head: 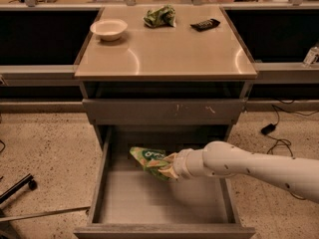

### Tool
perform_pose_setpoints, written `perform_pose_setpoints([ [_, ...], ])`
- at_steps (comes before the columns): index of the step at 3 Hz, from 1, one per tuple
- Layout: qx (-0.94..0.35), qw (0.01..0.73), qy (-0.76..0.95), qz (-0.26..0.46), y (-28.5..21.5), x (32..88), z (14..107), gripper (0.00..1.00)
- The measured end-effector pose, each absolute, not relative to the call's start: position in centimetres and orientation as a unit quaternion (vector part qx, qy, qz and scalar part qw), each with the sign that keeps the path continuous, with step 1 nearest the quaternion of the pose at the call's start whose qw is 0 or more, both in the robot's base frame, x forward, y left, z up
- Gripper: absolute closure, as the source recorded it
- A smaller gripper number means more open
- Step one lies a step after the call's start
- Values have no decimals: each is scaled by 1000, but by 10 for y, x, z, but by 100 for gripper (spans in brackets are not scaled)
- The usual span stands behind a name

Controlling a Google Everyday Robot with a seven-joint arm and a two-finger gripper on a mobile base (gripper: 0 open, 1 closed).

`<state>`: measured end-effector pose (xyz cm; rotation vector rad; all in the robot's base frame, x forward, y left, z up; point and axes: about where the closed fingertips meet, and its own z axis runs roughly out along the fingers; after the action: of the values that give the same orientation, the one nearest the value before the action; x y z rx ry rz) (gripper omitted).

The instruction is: Place green rice chip bag into middle drawer

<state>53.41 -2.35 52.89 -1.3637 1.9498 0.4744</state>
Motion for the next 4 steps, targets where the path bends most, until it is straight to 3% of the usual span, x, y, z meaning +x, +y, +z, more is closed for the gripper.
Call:
perform_pose_setpoints([
  [1,-491,352,776,182,-42,554,495,100],
  [4,-462,310,793,248,-53,526,440,100],
])
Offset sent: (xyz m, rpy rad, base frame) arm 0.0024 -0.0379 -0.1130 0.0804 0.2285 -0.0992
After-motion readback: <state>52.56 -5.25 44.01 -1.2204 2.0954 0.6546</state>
